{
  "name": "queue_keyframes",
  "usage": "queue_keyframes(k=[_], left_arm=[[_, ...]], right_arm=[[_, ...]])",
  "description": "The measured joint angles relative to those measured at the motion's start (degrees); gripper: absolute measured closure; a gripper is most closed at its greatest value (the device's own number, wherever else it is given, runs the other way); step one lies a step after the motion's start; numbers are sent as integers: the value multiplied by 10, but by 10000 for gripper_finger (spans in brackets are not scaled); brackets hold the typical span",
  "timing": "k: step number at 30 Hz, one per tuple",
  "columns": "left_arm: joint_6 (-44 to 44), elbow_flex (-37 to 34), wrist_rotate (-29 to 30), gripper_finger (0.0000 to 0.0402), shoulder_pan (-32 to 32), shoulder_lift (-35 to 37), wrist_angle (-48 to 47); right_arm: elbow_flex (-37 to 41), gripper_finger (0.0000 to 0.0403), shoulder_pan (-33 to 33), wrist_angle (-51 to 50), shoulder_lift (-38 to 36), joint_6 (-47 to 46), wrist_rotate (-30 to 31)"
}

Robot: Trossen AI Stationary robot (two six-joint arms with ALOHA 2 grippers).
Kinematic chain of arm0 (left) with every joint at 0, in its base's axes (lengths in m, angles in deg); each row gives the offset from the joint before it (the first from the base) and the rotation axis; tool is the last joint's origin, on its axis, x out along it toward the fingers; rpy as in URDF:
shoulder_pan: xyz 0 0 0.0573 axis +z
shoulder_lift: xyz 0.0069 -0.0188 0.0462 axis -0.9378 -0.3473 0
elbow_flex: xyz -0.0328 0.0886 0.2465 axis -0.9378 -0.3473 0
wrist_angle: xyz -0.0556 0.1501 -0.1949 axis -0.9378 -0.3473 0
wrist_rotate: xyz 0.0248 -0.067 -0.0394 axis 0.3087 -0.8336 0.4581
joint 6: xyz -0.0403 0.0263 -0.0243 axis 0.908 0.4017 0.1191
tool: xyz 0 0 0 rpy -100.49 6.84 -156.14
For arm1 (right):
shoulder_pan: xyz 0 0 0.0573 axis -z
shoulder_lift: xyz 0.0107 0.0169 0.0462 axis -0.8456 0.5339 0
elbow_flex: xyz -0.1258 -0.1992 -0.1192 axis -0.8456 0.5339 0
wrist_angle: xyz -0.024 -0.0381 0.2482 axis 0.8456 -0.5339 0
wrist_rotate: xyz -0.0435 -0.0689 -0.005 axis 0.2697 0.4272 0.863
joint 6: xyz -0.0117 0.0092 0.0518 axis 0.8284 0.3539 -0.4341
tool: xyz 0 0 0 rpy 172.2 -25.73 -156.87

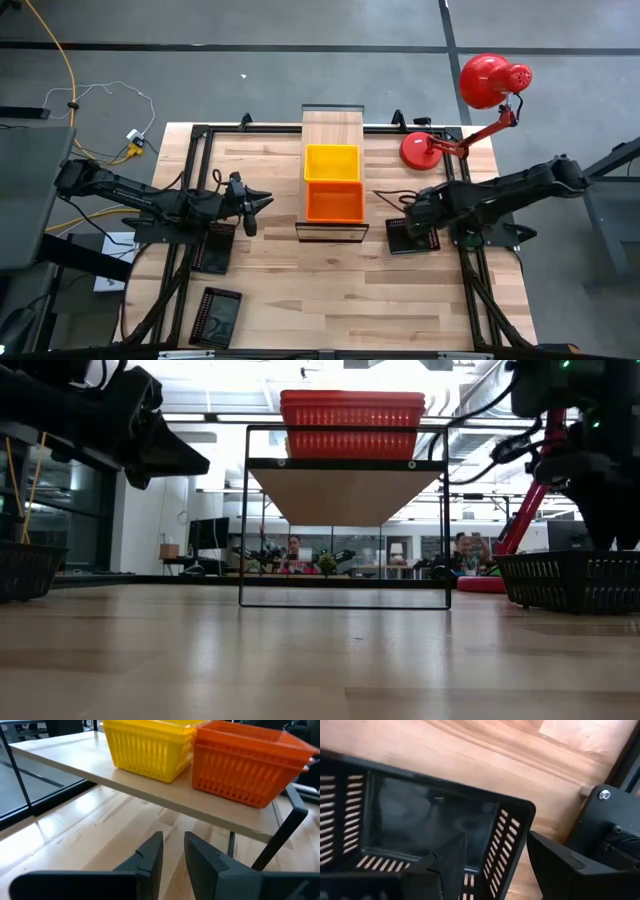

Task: Stack baskets on shelf by color
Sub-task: Put the top right black bin on the shelf

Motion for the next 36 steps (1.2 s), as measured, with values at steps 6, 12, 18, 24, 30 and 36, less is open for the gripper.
queue_keyframes(k=[6,12,18,24,30,36], left_arm=[[-10,0,0,332,0,0,16],[-10,0,-12,332,0,0,18],[-8,0,-41,332,0,0,18],[-3,0,-43,332,-1,0,19],[1,0,-43,332,-1,0,19],[1,0,-43,332,-1,0,19]], right_arm=[[-1,206,11,-1,33,4,0],[-1,206,12,-1,67,-7,13],[-1,206,12,-1,113,-2,16],[-1,233,12,19,133,21,15],[-1,374,12,36,132,38,9],[-41,389,9,1,100,83,-70]])
